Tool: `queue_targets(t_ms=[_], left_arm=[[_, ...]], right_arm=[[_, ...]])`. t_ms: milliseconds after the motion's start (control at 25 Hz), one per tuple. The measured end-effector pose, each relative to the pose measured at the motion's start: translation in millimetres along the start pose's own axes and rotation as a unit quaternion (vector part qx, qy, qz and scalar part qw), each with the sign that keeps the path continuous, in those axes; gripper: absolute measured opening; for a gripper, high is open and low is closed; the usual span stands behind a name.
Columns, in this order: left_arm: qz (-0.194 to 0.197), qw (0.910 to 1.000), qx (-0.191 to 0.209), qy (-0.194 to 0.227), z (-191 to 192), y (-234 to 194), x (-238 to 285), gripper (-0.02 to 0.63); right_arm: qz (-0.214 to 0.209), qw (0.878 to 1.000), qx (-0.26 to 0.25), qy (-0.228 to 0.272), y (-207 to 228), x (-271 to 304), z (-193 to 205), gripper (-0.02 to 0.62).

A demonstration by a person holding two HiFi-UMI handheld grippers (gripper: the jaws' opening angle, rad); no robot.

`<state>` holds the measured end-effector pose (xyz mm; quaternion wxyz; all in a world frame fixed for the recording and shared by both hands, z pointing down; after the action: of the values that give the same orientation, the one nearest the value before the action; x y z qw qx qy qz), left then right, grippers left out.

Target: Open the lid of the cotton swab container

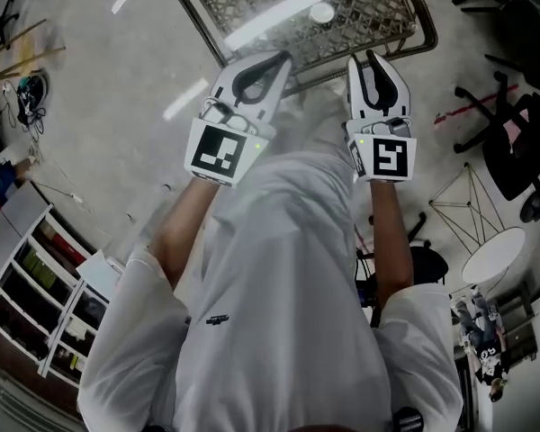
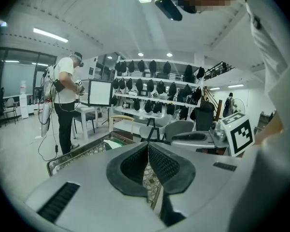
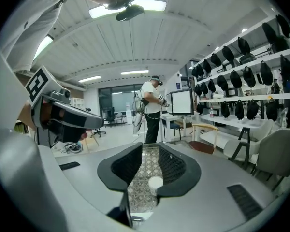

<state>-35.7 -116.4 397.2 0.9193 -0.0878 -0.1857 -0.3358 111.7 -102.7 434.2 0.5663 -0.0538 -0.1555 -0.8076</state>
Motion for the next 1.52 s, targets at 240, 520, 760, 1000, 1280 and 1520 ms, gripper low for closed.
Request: queue_targets(t_ms=[240,520,760,1000,1280,1520], left_arm=[[0.004,0.9999,0.001,-0.014,26.4,-4.7,25.5,0.005],[0.004,0.9997,-0.011,-0.020,55.1,-10.9,46.3,0.005],[-0.002,0.9993,-0.020,-0.031,80.7,-15.6,62.6,0.005],[-0.009,0.9986,-0.031,-0.042,103.5,-22.1,71.3,0.005],[-0.016,0.9983,-0.035,-0.043,123.2,-29.6,75.7,0.005],[-0.021,0.9979,-0.041,-0.045,138.3,-35.5,74.6,0.005]], right_arm=[[0.002,1.000,0.014,-0.028,16.7,34.4,43.7,0.154],[-0.009,0.999,0.005,-0.051,25.3,69.8,85.8,0.186],[-0.006,0.997,0.001,-0.077,34.6,94.6,129.4,0.247],[-0.004,0.995,0.002,-0.103,39.6,120.6,169.6,0.256],[0.009,0.991,0.002,-0.134,44.3,143.5,203.6,0.261],[0.015,0.989,-0.010,-0.147,46.8,163.0,219.0,0.261]])
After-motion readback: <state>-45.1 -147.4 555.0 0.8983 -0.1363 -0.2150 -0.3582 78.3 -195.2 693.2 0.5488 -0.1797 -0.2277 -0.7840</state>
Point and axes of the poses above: the fingertips, and each gripper's own axes: x forward along the fingers, y to its right, z out of its underside, the point moved 4 cm from there along -x, backward along the fingers, and after that the axes turned 8 degrees about x, right-handed, at the moved point
